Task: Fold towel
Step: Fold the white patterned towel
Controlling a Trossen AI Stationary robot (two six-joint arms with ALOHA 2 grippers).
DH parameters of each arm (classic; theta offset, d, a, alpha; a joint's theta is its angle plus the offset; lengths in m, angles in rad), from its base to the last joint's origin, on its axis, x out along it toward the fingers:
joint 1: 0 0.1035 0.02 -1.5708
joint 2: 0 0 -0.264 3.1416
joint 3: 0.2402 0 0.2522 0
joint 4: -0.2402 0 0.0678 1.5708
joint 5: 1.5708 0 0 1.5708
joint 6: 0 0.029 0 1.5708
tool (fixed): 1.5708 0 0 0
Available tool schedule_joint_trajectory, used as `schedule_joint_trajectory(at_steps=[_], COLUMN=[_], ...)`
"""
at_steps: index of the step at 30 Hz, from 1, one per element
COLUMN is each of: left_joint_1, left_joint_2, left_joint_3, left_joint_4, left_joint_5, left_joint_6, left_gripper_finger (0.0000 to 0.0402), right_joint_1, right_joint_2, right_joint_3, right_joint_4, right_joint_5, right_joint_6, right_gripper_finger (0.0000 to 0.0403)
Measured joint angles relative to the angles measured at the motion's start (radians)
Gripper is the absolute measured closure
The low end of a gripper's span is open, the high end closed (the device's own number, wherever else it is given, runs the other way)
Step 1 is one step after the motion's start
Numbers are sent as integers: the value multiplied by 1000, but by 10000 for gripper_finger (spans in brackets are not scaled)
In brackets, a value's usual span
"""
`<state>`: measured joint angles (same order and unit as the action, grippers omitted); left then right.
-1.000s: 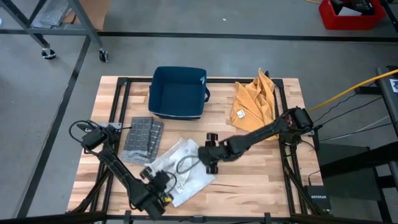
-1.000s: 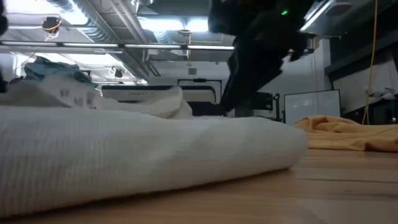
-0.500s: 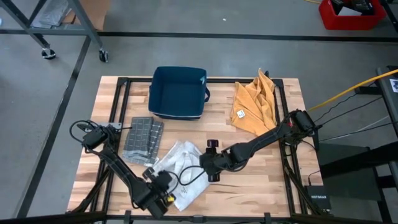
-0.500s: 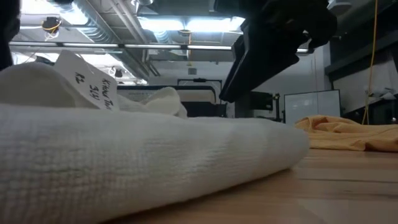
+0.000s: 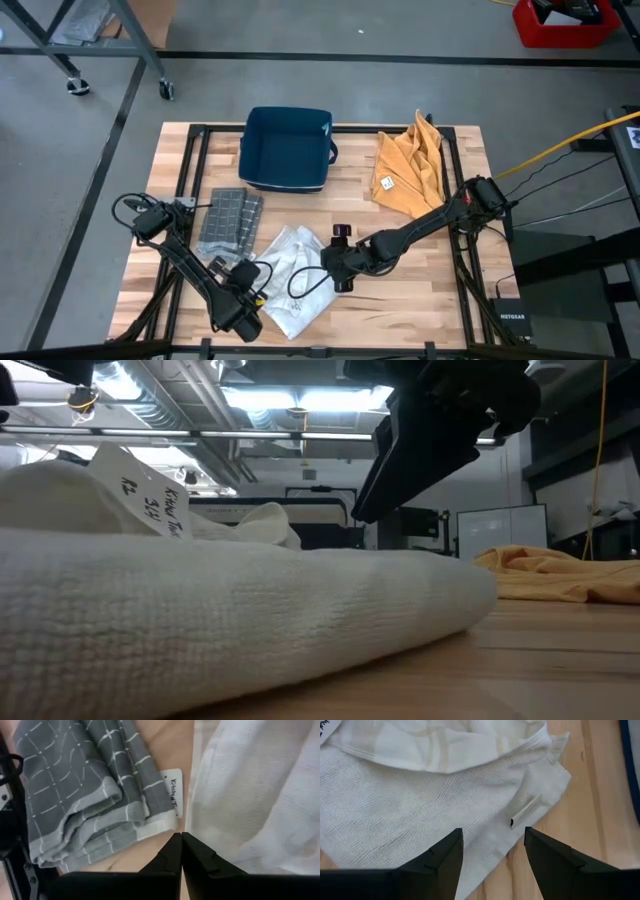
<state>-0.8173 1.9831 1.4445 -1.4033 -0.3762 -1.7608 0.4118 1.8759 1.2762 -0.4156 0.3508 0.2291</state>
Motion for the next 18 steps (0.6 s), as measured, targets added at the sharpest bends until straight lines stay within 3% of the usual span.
schedule_joint_trajectory(at_steps=[6, 14, 18], left_joint_1=[8, 13, 13], left_joint_2=[0, 0, 0], left_joint_3=[0, 0, 0], left_joint_4=[25, 237, 249], left_joint_5=[29, 187, 294], left_joint_6=[-4, 182, 225], left_gripper_finger=[401, 400, 395], right_joint_1=[0, 0, 0], right_joint_2=[0, 0, 0], right_joint_3=[0, 0, 0], right_joint_4=[1, -1, -1], right_joint_5=[0, -2, -8], right_joint_6=[-50, -104, -104], right_gripper_finger=[189, 189, 189])
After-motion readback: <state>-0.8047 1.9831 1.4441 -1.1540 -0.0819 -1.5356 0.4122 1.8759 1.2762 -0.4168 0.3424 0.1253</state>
